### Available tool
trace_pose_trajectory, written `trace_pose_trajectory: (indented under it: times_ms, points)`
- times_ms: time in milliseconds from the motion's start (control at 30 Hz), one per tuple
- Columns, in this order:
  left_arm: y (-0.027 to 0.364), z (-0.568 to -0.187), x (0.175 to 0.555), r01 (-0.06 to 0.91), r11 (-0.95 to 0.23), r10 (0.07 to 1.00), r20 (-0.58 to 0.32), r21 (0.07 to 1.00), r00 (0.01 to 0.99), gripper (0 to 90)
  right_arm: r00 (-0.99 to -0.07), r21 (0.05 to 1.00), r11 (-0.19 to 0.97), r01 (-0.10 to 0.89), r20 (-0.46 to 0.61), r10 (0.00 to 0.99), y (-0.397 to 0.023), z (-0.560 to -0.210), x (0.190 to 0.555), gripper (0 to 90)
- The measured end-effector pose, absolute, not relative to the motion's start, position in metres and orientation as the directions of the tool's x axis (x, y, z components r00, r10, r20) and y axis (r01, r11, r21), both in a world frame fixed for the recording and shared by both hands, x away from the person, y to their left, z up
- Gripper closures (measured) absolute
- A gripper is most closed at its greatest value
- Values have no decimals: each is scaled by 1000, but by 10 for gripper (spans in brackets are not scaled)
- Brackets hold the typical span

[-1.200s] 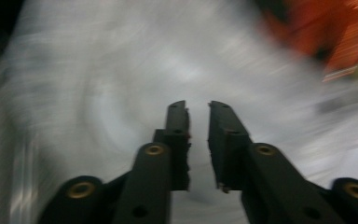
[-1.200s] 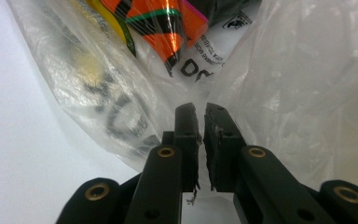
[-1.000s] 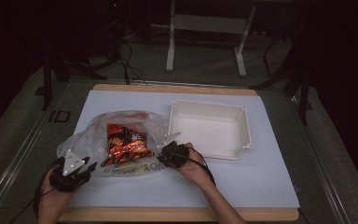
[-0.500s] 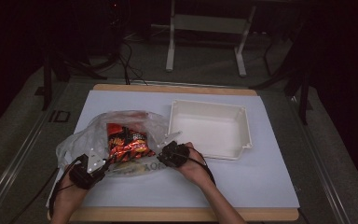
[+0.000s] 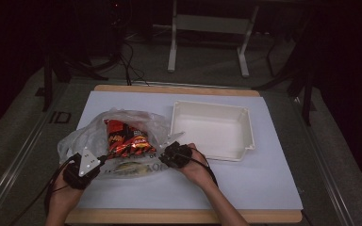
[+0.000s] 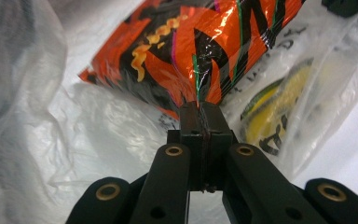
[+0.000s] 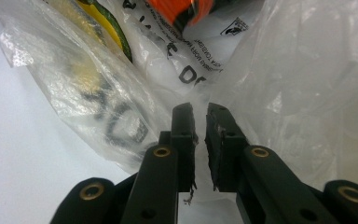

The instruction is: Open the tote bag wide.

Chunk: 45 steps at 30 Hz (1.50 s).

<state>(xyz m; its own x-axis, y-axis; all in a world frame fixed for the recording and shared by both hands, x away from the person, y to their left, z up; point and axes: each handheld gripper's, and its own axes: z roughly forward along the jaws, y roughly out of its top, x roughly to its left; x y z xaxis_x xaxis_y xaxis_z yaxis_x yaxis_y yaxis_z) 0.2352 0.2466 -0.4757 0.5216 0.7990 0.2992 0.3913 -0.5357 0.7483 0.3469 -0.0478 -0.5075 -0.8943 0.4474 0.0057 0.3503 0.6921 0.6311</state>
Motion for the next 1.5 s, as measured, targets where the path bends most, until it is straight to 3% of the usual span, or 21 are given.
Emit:
trace_pose_trajectory:
  times_ms: [633, 1500]
  points:
    - [253, -431, 229, 264, -510, 791, 326, 819, 518, 900, -896, 647, 683, 338, 0, 443, -48, -505, 345, 801]
    - [248, -377, 256, 222, -394, 814, 226, 892, 535, 900, -896, 676, 662, 323, -8, 445, -54, -498, 343, 803]
